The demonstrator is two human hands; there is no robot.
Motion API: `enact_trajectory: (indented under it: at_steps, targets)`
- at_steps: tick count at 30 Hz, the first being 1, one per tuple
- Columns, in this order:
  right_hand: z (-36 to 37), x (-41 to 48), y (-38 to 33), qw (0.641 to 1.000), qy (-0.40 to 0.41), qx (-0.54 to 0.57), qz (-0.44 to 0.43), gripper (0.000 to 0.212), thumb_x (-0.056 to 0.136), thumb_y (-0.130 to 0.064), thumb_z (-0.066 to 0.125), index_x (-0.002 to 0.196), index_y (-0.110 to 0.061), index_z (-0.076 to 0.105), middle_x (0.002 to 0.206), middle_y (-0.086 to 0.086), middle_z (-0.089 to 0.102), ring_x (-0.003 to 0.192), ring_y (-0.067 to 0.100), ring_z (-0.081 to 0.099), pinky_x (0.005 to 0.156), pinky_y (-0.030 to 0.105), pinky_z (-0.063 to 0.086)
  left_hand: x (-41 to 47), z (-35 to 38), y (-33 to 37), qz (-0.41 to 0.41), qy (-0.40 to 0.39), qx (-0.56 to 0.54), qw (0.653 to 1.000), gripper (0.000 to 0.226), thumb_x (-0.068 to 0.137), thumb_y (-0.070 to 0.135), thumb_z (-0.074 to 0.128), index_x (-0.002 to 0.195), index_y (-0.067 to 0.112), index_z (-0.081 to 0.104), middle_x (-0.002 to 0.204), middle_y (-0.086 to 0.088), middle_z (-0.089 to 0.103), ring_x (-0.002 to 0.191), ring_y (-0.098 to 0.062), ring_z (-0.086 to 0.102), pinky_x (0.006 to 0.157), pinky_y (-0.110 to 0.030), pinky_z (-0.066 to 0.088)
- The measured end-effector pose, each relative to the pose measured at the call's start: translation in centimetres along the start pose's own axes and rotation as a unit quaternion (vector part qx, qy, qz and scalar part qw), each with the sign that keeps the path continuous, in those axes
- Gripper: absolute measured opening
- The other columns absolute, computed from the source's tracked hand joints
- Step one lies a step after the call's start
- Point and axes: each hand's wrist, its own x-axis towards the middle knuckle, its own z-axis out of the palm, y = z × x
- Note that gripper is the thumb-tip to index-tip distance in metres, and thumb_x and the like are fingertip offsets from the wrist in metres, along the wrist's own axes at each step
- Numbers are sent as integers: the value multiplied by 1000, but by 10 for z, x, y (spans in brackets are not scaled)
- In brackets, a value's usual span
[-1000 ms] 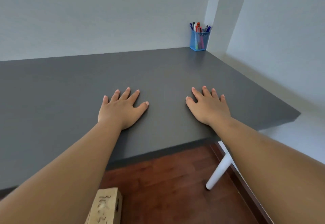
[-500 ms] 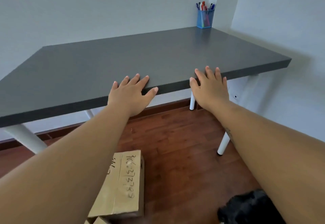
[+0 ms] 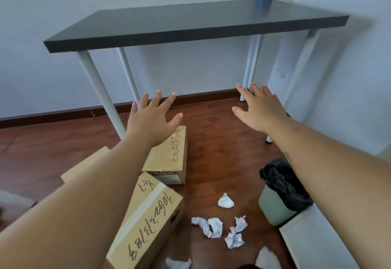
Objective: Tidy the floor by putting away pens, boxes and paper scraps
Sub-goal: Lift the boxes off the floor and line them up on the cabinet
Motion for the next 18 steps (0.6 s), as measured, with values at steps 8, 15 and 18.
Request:
enact_trajectory:
  at_steps: [8, 15, 18]
  targets:
    - [67, -95, -38, 994, -103, 19, -12, 69, 93, -62, 35, 151, -42, 6, 163, 3, 7, 149, 32, 2, 118, 53, 12, -138, 51, -42, -93, -71, -7, 993, 68, 89, 70, 23, 151, 46, 7, 164, 2, 8, 149, -32, 6, 119, -53, 10]
    - [150, -137, -65, 981, -188, 36, -18, 70, 92, -61, 39, 151, -43, 6, 163, 0, 6, 150, 30, 1, 119, 51, 13, -211, 121, -73, -171, -133, -24, 976, 68, 90, 67, 29, 151, 46, 8, 163, 0, 10, 148, -34, 8, 118, -54, 12]
    - [187, -145, -79, 975, -219, 30, -24, 68, 93, -58, 39, 151, -44, 6, 163, -2, 5, 150, 29, 1, 119, 50, 15, -235, 153, -85, -194, -158, -33, 968, 69, 90, 68, 29, 151, 45, 8, 163, 1, 10, 148, -33, 9, 118, -52, 13]
